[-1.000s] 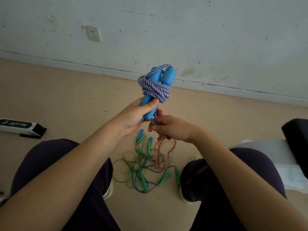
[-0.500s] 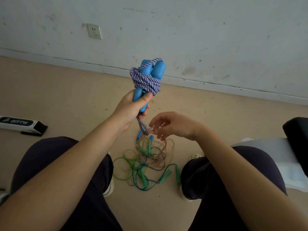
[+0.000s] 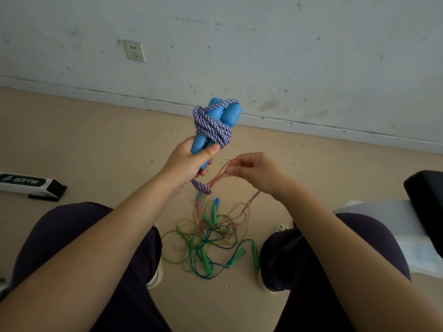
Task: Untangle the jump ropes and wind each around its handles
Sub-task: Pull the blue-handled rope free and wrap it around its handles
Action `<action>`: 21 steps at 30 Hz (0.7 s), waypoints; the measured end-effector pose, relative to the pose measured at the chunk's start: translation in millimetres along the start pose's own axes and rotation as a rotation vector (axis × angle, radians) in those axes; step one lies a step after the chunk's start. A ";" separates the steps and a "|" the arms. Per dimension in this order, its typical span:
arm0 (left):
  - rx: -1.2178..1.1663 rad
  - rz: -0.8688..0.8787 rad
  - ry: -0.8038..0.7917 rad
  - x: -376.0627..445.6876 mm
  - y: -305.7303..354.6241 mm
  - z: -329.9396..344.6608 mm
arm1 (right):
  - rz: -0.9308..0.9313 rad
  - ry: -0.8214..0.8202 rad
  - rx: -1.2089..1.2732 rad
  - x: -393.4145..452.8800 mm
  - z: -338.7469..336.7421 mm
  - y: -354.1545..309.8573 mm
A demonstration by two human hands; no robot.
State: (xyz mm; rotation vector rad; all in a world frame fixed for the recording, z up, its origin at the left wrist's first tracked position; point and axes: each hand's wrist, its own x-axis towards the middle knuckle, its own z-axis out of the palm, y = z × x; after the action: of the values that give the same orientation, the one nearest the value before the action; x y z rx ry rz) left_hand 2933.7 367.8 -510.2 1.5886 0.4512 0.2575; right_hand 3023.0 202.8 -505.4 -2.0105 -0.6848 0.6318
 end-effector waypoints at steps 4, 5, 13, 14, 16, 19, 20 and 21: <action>0.019 0.001 0.025 2.4 0.3 -5.2 | 0.042 0.267 0.125 4.0 -11.2 4.3; 0.016 -0.001 0.033 2.8 0.5 -6.2 | 0.053 0.291 0.116 3.8 -12.1 5.1; 0.031 -0.002 0.086 4.5 2.0 -8.4 | 0.114 0.400 0.119 2.9 -12.1 8.4; 0.025 -0.004 0.081 3.9 1.7 -8.0 | 0.100 0.339 0.112 2.1 -9.9 7.8; -0.001 -0.010 0.068 2.6 1.4 -6.4 | 0.068 0.173 0.117 0.2 -4.3 6.5; -0.044 -0.014 0.045 1.2 2.4 -3.5 | 0.066 -0.037 0.215 -0.7 -0.7 4.3; -0.049 -0.014 0.038 1.1 2.6 -3.0 | 0.077 -0.087 0.214 -1.4 -0.6 3.3; -0.050 -0.014 0.033 0.9 2.8 -2.5 | 0.092 -0.125 0.190 -1.9 -0.8 2.5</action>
State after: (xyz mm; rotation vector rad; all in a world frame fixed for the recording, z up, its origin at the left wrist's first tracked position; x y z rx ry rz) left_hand 2933.8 370.4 -507.3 1.5336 0.4781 0.2822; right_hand 3022.6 200.0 -506.8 -1.8455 -0.5851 0.8513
